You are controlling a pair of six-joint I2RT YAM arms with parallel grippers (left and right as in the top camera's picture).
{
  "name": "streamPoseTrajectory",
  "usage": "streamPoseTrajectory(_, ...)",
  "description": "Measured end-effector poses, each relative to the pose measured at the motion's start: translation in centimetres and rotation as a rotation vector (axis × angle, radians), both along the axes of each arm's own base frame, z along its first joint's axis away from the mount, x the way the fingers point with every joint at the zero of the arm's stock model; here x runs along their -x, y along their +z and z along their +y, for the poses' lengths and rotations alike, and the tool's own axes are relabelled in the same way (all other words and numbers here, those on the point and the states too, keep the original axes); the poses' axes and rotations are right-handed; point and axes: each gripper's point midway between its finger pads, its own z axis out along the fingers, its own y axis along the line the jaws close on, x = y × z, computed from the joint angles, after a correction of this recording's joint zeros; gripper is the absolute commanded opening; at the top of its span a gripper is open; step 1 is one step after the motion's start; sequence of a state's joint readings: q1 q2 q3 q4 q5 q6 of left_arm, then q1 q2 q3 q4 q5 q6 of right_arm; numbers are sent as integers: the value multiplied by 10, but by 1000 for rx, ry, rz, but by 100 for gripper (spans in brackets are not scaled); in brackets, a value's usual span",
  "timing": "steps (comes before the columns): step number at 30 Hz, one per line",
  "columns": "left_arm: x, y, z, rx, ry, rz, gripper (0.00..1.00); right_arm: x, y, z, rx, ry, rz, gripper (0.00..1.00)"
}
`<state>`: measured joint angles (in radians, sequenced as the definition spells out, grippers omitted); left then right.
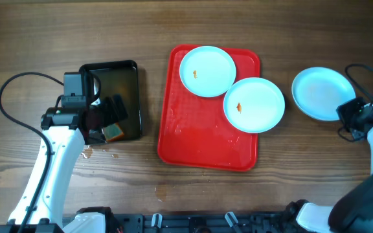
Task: Clean dirty plates on tray and stack at the side
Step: 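Carry the lifted plate with right gripper to the table right of tray, then lower the plate onto the table and release with right gripper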
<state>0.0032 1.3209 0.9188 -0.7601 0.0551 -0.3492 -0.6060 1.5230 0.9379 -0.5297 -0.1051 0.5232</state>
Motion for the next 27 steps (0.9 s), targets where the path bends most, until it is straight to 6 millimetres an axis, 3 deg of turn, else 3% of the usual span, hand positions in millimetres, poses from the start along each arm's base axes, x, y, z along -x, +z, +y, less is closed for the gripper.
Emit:
streamPoseTrajectory(3,0,0,0,0,0,0,100,-13,-1,3,-11,71,-48,40)
streamPoseTrajectory(5,0,0,0,0,0,0,100,-26,6,18,-51,169,-115,45)
streamPoseTrajectory(9,0,0,0,0,0,0,100,-38,15,70,-124,406,-166,54)
streamPoseTrajectory(13,0,0,0,0,0,0,100,-40,9,139,-100,667,-89,57)
streamPoseTrajectory(18,0,0,0,0,0,0,100,-54,4,174,145,821,-3,56)
streamPoseTrajectory(19,0,0,0,0,0,0,100,-57,3,176,193,832,12,54)
streamPoseTrajectory(22,0,0,0,0,0,0,100,-59,-2,171,291,824,67,36)
streamPoseTrajectory(25,0,0,0,0,0,0,100,-58,-14,160,334,800,129,33)
streamPoseTrajectory(26,0,0,0,0,0,0,100,-57,-18,158,338,798,144,25)
streamPoseTrajectory(27,0,0,0,0,0,0,100,-56,-20,157,337,797,155,10)
